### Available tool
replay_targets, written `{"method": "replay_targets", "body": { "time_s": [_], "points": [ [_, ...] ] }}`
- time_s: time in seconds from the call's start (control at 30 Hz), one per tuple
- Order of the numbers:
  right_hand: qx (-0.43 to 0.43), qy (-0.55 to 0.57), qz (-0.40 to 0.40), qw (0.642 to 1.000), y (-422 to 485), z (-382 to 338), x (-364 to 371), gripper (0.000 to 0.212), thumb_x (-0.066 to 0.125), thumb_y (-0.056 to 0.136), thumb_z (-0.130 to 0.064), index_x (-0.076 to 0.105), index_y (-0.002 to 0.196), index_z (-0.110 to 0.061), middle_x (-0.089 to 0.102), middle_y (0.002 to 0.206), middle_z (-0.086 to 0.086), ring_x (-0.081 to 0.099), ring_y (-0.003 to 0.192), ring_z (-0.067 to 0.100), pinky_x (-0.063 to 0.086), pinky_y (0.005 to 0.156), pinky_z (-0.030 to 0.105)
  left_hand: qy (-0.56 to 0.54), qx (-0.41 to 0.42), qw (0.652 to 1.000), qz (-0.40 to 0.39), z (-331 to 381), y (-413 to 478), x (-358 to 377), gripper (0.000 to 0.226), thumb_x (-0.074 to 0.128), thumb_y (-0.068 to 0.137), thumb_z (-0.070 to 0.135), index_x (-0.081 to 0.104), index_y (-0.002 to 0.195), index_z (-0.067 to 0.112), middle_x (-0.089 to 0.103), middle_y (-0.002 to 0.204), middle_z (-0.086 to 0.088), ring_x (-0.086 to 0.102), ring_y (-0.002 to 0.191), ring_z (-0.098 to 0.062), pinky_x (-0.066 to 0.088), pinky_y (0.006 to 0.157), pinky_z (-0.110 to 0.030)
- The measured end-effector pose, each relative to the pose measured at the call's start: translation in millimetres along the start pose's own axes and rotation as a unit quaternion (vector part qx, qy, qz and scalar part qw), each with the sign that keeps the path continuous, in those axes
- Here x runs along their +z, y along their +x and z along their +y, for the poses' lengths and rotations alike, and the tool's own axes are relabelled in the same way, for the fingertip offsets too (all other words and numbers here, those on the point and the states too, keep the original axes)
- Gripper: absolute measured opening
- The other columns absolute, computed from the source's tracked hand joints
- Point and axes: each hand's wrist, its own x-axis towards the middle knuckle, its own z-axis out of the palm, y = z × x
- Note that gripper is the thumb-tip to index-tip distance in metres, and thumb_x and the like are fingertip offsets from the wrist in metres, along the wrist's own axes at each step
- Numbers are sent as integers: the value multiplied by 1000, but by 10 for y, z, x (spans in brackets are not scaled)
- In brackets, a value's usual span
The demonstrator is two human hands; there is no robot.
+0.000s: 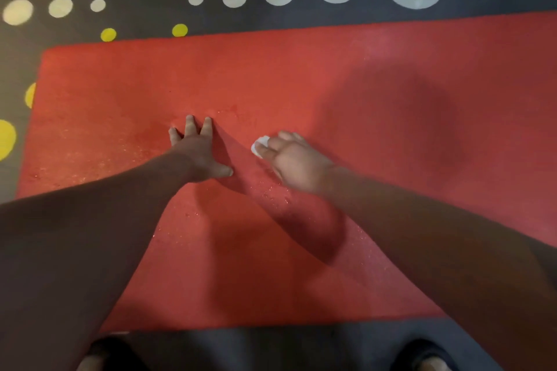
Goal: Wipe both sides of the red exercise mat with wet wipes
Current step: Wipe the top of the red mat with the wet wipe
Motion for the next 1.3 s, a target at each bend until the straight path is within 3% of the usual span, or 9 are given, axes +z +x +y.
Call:
{"method": "replay_targets", "body": {
  "time_s": [0.07,0.23,0.47,0.53,0.7,0.93,1.0,1.17,1.3],
  "points": [
    [29,-12,24,999,-14,177,-53,44,52,96,-16,52,139,-24,51,144,-3,47,117,29,37,99,43,2,1,1000,10,33,-89,36,126,77,80,56,-11,162,20,-15,168,-12,-8,152,-49,9,123,-51],
    [339,-30,81,937,-130,733,-219,49,45,90,-9,47,137,-21,52,140,7,48,118,36,39,93,39,5,14,1000,-19,172,-232,264,130,76,79,61,-16,161,19,-23,166,-13,-12,150,-52,12,123,-55],
    [-12,-18,3,1000,-266,47,133,52,53,91,-10,48,140,-23,47,146,-3,47,116,28,39,99,41,-8,-4,999,-31,208,-181,335,134,78,77,56,-23,158,19,-33,163,-11,-23,146,-54,13,121,-59],
    [24,-52,42,997,-272,246,74,49,54,89,-11,53,136,-24,53,141,-3,51,111,28,41,93,43,-8,-8,999,-33,224,-177,345,134,77,78,55,-24,158,18,-34,162,-12,-24,145,-56,15,121,-61],
    [324,-38,119,938,-267,684,-101,53,50,85,-8,50,137,-17,55,137,8,51,113,37,39,92,45,11,-7,999,-43,253,-148,331,133,74,80,58,-27,156,14,-36,160,-18,-22,142,-61,13,120,-64],
    [17,-25,42,999,-398,-52,219,46,51,90,-15,53,135,-17,56,137,5,54,107,30,43,88,37,11,-15,999,-52,284,-172,334,133,73,80,57,-28,155,13,-38,159,-19,-26,142,-60,7,121,-64],
    [40,-53,67,995,-419,173,151,46,45,91,-16,54,136,-19,56,139,3,55,107,31,43,87,38,7,-15,998,-53,294,-181,332,132,73,80,56,-28,155,14,-38,159,-18,-25,142,-60,8,121,-64],
    [316,-75,118,938,-472,653,-18,52,47,88,-11,49,140,-10,57,134,13,53,108,39,42,87,44,-1,-13,998,-55,317,-197,311,130,72,82,54,-27,155,13,-38,158,-19,-26,141,-60,9,120,-65],
    [188,-60,69,978,-531,-13,182,56,51,81,-9,47,136,-9,54,131,14,56,103,35,42,84,40,6,-9,999,-51,309,-195,315,131,72,80,55,-26,156,12,-37,159,-20,-25,142,-60,7,120,-65]
  ]
}}
